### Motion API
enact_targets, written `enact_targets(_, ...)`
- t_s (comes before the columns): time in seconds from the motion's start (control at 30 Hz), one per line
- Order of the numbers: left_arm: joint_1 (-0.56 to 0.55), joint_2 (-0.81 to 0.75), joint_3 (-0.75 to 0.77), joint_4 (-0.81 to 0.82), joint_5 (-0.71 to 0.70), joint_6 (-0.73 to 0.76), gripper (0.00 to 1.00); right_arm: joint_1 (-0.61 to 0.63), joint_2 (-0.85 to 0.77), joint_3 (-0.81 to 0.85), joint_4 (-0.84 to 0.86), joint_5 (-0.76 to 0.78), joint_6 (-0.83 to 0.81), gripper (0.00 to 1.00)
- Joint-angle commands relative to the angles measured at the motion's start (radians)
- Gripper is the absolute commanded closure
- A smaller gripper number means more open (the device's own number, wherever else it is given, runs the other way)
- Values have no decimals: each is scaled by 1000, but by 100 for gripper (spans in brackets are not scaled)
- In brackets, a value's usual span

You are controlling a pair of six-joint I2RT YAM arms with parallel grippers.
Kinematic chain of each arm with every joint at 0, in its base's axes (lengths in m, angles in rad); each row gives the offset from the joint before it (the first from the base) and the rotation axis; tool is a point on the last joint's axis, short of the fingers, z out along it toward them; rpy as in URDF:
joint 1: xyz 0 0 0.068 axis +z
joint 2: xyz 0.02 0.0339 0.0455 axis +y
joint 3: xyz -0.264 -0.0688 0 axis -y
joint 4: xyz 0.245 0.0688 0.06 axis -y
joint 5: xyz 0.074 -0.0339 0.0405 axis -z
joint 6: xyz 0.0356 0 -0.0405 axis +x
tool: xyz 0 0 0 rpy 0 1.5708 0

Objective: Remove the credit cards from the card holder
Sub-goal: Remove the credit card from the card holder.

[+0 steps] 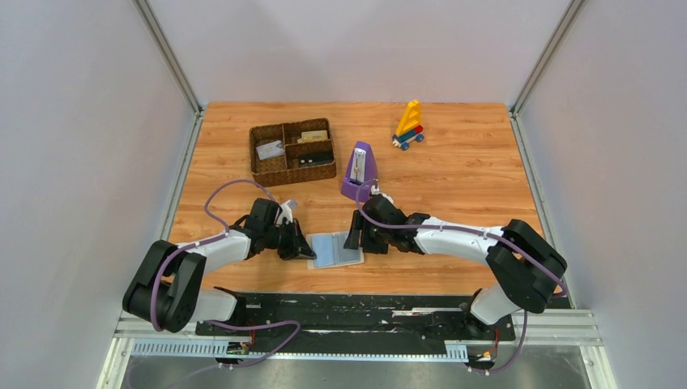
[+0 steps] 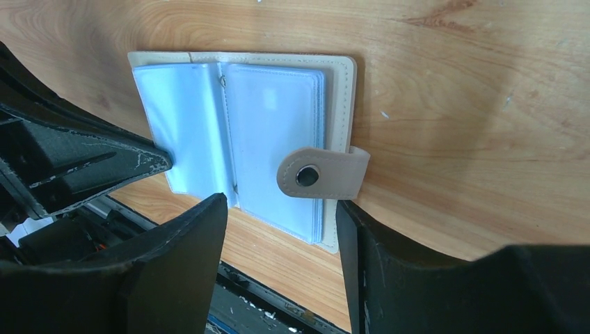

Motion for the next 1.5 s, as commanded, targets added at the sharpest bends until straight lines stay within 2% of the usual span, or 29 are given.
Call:
enact_targets(0.0, -9, -7, 2, 31, 13, -3, 90, 4, -4, 50, 1, 2, -22, 40)
enact_targets(0.2, -9, -7, 1, 29, 13, -1, 90, 4, 15, 63, -7, -7, -31, 38)
enact_targets(0.37, -9, -7, 3, 25, 12, 2, 90, 4, 25, 101, -76, 13, -44, 34)
enact_targets(0.97, -9, -10, 10, 23, 18, 1, 91, 4, 120, 119, -40, -23, -63, 38)
enact_targets(1.47, -12, -3, 3, 34, 16, -5, 92, 4, 47, 57, 142, -153, -53, 50)
